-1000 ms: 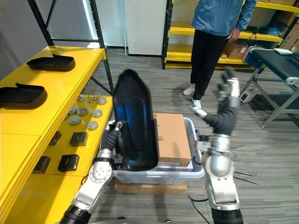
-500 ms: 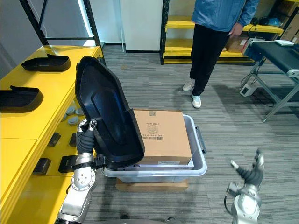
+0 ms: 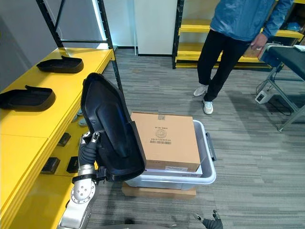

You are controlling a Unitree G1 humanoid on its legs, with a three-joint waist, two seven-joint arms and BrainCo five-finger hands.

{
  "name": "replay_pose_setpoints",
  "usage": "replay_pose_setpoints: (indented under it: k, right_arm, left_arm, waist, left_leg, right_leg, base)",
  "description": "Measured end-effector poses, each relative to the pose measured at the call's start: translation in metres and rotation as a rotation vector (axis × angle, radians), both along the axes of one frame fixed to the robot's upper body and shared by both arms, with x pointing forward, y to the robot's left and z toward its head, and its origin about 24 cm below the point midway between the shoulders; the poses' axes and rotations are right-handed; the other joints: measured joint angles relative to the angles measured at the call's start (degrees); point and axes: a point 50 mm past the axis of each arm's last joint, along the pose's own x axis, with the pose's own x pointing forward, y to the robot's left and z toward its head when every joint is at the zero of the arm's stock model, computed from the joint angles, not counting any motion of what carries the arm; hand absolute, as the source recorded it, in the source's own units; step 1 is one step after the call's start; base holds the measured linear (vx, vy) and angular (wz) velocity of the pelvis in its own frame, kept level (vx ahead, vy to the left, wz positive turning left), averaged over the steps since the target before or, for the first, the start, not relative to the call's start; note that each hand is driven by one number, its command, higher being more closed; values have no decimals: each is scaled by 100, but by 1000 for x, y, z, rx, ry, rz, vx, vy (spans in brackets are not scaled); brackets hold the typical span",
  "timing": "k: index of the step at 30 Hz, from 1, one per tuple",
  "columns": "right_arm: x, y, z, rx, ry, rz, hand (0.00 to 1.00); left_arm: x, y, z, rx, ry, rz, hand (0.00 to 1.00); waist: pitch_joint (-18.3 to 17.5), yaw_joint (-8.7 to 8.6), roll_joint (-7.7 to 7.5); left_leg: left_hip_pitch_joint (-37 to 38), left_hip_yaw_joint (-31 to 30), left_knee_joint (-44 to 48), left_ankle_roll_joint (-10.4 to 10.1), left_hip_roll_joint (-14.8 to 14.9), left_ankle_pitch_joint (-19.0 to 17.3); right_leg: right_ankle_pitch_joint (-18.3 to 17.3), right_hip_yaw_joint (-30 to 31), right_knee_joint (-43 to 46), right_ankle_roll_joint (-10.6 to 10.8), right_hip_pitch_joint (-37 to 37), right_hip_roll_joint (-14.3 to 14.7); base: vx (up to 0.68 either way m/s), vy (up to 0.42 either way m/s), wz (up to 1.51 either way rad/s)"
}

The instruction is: Walk over and take plastic housings, then place them on the shelf

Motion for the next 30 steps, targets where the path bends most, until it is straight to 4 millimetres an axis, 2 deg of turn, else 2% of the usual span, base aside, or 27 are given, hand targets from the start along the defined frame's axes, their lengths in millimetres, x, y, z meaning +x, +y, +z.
replay_pose_setpoints:
  k: [1,2,3,5,7,8,10,11,12,13,14,15,16,17,18,19,20,21,22,23,24,26,27,28,29,30]
  right_arm:
    - [3,0,0,-3,-7,1,0]
    - [3,-1,1,-10,-6,-3,0]
    - [8,-3,2,-25,-16,-10,0]
    - [10,-5,3,-38,-16,-11,0]
    - [24,-16,8,-73,-46,9,0]
    - [32,-20,11,-88,-59,20,0]
    - [27,-22,7,-96,-5,-3,0]
    - [21,-21,5,-105,17,-26,0]
    - [18,-23,4,-116,30,-53,0]
    - [17,-24,4,-117,34,-62,0]
    - [16,-25,4,-117,43,-62,0]
    - [15,-24,3,-115,52,-60,0]
    - [16,-24,3,-114,53,-57,0]
    - [20,-18,3,-92,42,0,0]
    - [23,-7,1,-64,33,56,0]
    - [29,1,3,-47,3,101,0]
    - [30,0,4,-53,-11,110,0]
    - [36,3,6,-49,-36,133,0]
    - [37,5,7,-47,-43,142,0]
    - [36,5,7,-48,-49,145,0]
    - [30,5,5,-43,-34,139,0]
    - [17,10,2,-34,-7,127,0]
    - [12,12,1,-25,9,130,0]
    - [10,10,1,-29,15,127,0]
    - [11,8,3,-38,6,137,0]
    - [10,8,3,-40,4,141,0]
  left_arm:
    - [0,-1,0,-8,-2,-4,100]
    - [0,-1,1,-9,-2,-4,100]
    - [0,-1,1,-8,-4,-3,100]
    - [0,-3,4,-16,-17,-4,100]
    - [0,-5,8,-37,-38,3,100]
    - [0,-6,10,-36,-45,-5,100]
    - [0,-12,14,-44,-67,-37,100]
    - [-1,-14,19,-60,-92,-49,100]
    - [-1,-15,25,-66,-123,-60,100]
    - [-1,-17,25,-72,-125,-66,100]
    - [-1,-19,25,-87,-125,-71,100]
    - [0,-22,26,-91,-129,-83,100]
    - [1,-25,27,-92,-135,-104,100]
    - [3,-32,30,-86,-147,-135,100]
    - [5,-33,30,-77,-149,-147,100]
    - [5,-33,29,-80,-142,-140,100]
    - [4,-32,28,-81,-138,-136,100]
    - [4,-32,26,-76,-132,-135,100]
    - [4,-32,26,-75,-130,-135,100]
    - [4,-31,20,-75,-108,-121,100]
    - [4,-32,15,-73,-85,-119,100]
    - [3,-31,11,-72,-70,-111,100]
    - [2,-31,9,-76,-61,-105,100]
    - [-1,-32,7,-87,-51,-99,100]
    - [-2,-35,7,-110,-46,-98,100]
    - [-2,-36,7,-117,-46,-100,100]
  waist:
    - [74,84,-33]
    - [122,130,-49]
    - [186,105,-117]
    - [259,95,-187]
    - [272,135,-1]
    - [259,122,101]
    - [287,117,96]
    - [297,110,61]
    - [372,54,-19]
    - [381,35,-36]
    - [375,-13,-50]
    - [393,-84,0]
    - [417,-113,41]
    - [479,-199,155]
    - [535,-246,247]
    - [537,-249,249]
    - [560,-248,291]
    - [538,-261,257]
    - [542,-279,271]
    - [525,-387,268]
    - [521,-394,257]
    - [513,-292,124]
    - [477,-192,81]
    - [437,-196,151]
    - [377,-212,242]
    - [355,-184,255]
  left_leg:
    - [-141,-208,-3,-24,-43,78]
    - [-197,-119,-34,30,-25,17]
    - [-417,768,118,592,84,-367]
    - [-657,1828,486,828,279,-533]
    - [-876,3544,1286,1011,877,-641]
    - [-948,3932,1620,1095,984,-570]
    - [-1027,3948,1724,1063,798,-582]
    - [-1027,3935,1618,949,647,-723]
    - [-1050,3844,1608,855,479,-766]
    - [-1057,3783,1594,882,405,-770]
    - [-1064,3661,1614,924,268,-856]
    - [-1035,3507,1670,980,170,-968]
    - [-938,3361,1653,997,100,-992]
    - [-645,3028,1445,972,34,-1048]
    - [-450,2821,1268,933,1,-1055]
    - [-208,2676,1070,908,-69,-1038]
    - [-102,2608,986,905,-131,-1037]
    - [54,2349,870,902,-277,-1035]
    - [82,2232,842,896,-332,-1030]
    - [92,1739,834,881,-505,-1021]
    - [105,1539,832,878,-607,-1020]
    - [284,1353,738,855,-802,-1056]
    - [324,1398,812,739,-817,-1288]
    - [323,1686,915,640,-635,-1523]
    - [299,2139,1121,441,-334,-1540]
    - [310,2134,1180,471,-291,-1508]
  right_leg:
    - [-156,-278,224,-4,-72,-44]
    - [-227,-413,296,-13,-81,-71]
    - [-203,-1082,227,8,113,-161]
    - [-173,-1442,158,6,203,-262]
    - [-189,-1814,191,29,300,-269]
    - [-236,-2022,268,102,443,-294]
    - [-262,-2317,306,104,570,-425]
    - [-354,-2482,247,146,652,-471]
    - [-363,-2706,217,292,780,-565]
    - [-330,-2777,237,271,830,-603]
    - [-284,-2892,447,223,881,-758]
    - [-214,-2893,1083,114,827,-1044]
    - [-70,-2750,1749,-117,705,-1318]
    - [431,-1708,3154,-959,157,-1656]
    - [-18,-767,3615,-601,-296,-1422]
    - [-362,-144,3723,-465,-609,-1122]
    - [-490,91,3700,-448,-744,-1004]
    - [-727,631,3474,-418,-1109,-663]
    - [-779,849,3321,-414,-1258,-507]
    - [-834,1967,2472,-276,-1698,189]
    - [-755,2450,1954,-206,-1750,392]
    - [-500,2456,1449,-199,-1693,287]
    - [-2,2378,1263,-181,-1556,211]
    - [61,2216,1120,-189,-1413,224]
    - [88,1931,852,-223,-1176,257]
    - [92,1870,794,-232,-1120,279]
  base:
    - [-28,-92,131]
    - [-22,-111,183]
    - [2,-50,171]
    - [25,14,144]
    - [79,65,126]
    - [111,66,126]
    - [84,134,113]
    - [77,161,121]
    - [95,150,91]
    - [108,150,80]
    - [148,216,67]
    - [178,251,74]
    - [239,280,94]
    - [239,248,96]
    - [247,213,103]
    - [176,144,73]
    - [200,124,82]
    - [202,84,78]
    - [314,46,172]
    - [279,-12,180]
    - [282,-64,198]
    - [200,-93,86]
    - [243,-125,48]
    - [311,-167,79]
    - [276,-150,67]
    - [286,-131,56]
